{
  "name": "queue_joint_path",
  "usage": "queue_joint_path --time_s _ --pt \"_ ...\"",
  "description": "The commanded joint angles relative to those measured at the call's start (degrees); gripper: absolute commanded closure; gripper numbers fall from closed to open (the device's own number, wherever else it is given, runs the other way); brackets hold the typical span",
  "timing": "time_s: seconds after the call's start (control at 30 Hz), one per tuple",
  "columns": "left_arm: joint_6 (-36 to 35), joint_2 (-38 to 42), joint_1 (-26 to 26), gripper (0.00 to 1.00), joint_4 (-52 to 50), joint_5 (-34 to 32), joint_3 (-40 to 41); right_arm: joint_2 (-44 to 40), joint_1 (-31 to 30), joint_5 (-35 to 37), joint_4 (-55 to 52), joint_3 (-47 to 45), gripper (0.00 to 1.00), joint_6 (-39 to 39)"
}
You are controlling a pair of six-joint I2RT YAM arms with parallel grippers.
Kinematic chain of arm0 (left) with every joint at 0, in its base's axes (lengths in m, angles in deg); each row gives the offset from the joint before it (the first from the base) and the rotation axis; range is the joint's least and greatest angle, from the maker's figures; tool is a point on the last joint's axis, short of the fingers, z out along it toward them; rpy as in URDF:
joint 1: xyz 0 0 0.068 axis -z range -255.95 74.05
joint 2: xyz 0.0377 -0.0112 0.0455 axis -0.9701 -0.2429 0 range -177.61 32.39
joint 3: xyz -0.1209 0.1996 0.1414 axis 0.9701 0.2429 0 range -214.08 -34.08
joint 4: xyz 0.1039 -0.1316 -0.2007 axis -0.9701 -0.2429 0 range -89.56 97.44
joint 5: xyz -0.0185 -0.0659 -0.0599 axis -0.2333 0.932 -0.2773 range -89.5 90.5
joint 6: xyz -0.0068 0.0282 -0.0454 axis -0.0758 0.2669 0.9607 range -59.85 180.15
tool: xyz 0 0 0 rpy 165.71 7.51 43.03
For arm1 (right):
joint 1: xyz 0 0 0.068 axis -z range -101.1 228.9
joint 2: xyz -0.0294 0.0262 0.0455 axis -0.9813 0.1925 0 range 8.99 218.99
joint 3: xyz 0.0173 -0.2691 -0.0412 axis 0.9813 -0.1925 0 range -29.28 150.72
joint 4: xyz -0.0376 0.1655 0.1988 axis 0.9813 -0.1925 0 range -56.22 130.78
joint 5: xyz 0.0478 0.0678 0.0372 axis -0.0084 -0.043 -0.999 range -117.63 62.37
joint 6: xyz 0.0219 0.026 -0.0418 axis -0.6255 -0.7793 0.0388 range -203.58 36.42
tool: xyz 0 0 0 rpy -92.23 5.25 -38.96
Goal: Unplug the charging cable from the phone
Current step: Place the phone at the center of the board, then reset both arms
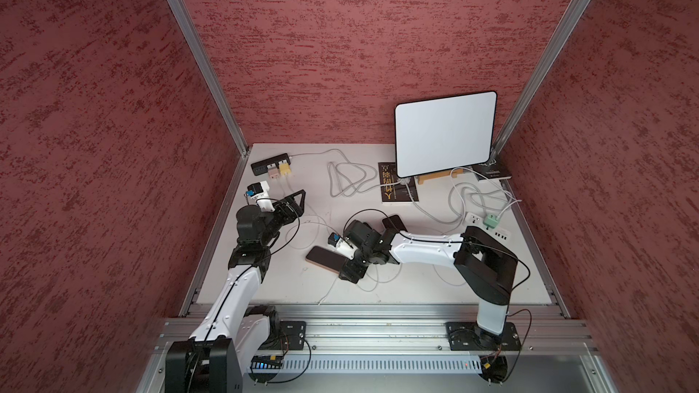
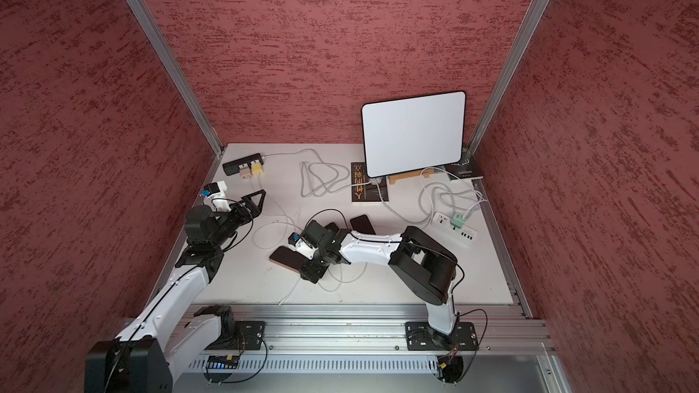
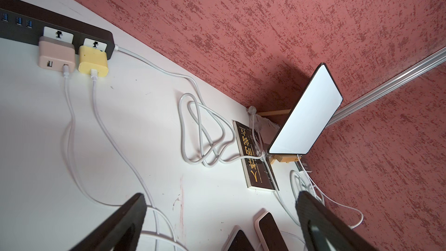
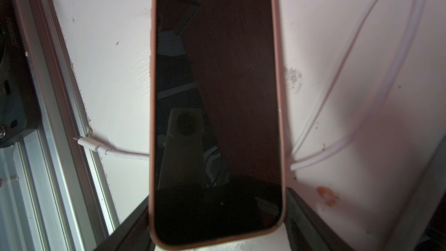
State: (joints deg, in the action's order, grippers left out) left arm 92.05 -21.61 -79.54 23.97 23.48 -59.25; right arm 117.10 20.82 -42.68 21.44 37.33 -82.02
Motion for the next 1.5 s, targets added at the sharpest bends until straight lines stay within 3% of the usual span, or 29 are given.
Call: queue_joint_path --time_s 0.0,0.17,0.37,0.6,0.8,1.0,1.27,1.47 --pt "-4.4 0.9 -0.7 0.0 -2.7 -2.3 -1.8 -1.6 -0.3 0.9 0.5 -0.1 0.02 -0.6" --pt "-8.4 1.5 -1.6 0.0 -3.2 -4.5 -2.1 -5.4 0.8 2.0 -0.1 -0.1 0.01 -2.1" --pt "-13.9 0.3 -3.0 0.0 -1.0 -6.4 -2.2 -11.1 6.4 4.2 -0.5 -1.1 0.01 -4.0" --pt "-21.0 -2.2 -3.6 0.0 6.2 -9.1 1.2 -17.7 18.3 9.1 0.2 -4.3 0.01 -4.4" --pt "-24.2 -6.1 -3.6 0.0 13.5 -12.6 4.2 -24.0 32.2 15.0 4.1 -9.3 0.01 -3.3" --pt "-26.5 -14.6 -3.7 0.0 18.1 -15.3 3.6 -27.8 42.2 23.4 17.2 -18.4 0.01 0.7" --pt "-28.7 -23.7 -3.3 0.0 26.7 -13.2 3.9 -25.0 54.3 17.8 38.3 -29.3 0.01 1.1" --pt "-32.7 -30.1 -0.9 0.0 42.1 -12.1 8.8 -21.7 56.6 17.0 49.8 -33.2 0.01 -0.9"
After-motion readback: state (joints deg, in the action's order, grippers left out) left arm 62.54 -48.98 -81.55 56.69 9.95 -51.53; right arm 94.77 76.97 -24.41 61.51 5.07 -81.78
